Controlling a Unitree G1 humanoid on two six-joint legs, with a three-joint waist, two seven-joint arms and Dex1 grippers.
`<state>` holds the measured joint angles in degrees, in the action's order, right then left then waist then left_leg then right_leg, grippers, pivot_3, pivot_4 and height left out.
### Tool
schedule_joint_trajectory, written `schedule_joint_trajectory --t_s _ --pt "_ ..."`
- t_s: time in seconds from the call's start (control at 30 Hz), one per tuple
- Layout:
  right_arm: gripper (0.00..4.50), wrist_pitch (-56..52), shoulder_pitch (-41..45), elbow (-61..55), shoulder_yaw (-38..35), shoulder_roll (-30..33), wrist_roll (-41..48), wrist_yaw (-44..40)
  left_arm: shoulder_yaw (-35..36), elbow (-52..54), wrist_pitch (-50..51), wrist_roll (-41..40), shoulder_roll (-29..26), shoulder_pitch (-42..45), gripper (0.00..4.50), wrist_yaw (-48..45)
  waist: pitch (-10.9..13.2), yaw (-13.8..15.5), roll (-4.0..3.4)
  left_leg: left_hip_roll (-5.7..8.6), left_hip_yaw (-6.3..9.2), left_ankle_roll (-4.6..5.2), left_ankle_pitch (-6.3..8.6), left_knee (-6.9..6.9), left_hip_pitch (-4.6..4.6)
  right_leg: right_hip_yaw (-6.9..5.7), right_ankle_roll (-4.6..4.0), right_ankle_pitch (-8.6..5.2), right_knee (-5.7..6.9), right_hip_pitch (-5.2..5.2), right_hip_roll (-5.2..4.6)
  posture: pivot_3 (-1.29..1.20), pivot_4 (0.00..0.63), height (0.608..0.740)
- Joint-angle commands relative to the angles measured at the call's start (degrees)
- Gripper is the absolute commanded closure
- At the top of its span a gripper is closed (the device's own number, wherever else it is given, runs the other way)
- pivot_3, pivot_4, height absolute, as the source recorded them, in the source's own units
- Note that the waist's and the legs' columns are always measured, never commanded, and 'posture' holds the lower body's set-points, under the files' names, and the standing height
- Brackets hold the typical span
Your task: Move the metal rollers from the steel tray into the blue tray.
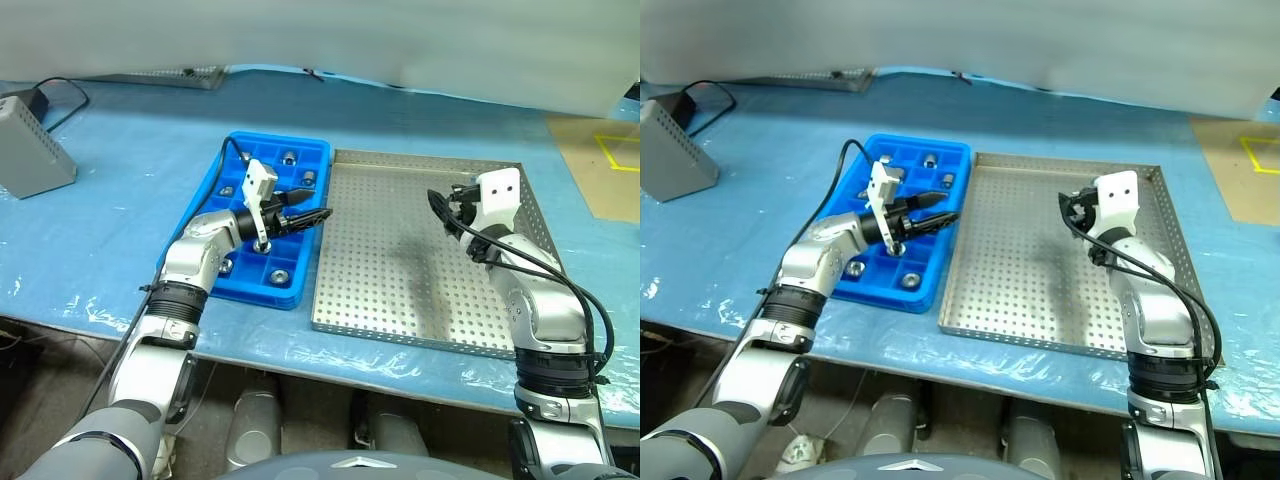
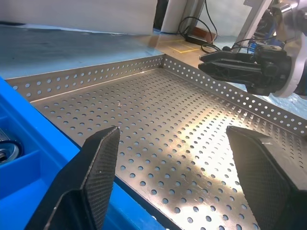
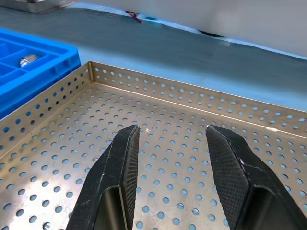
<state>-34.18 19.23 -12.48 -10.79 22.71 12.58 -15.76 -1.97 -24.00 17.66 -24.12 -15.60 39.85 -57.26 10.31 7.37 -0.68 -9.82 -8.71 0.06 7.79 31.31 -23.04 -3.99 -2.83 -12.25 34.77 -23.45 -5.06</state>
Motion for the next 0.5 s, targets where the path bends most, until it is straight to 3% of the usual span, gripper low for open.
schedule_joint_trajectory --t_s 0.03,0.5 --pt "2.27 0.2 -0.3 -4.2 -1.2 -0.1 1.2 0.2 0.9 2.0 -0.4 -0.1 -0.7 -0.2 0.76 -0.5 0.0 0.0 0.00 0.00 0.00 0.01 -0.01 0.00 0.01 -0.01 0.00 0.00 0.00 0.02 -0.01 0.09 0.150 0.740" --pt "2.27 -0.2 -0.8 -4.1 -1.7 0.8 1.4 0.4 3.4 3.4 -0.7 -0.3 -0.8 -1.4 0.76 2.0 0.0 0.0 0.00 -0.01 0.00 0.07 0.00 -0.01 -0.02 -0.07 -0.02 0.00 -0.01 0.02 -0.03 0.12 0.150 0.740"
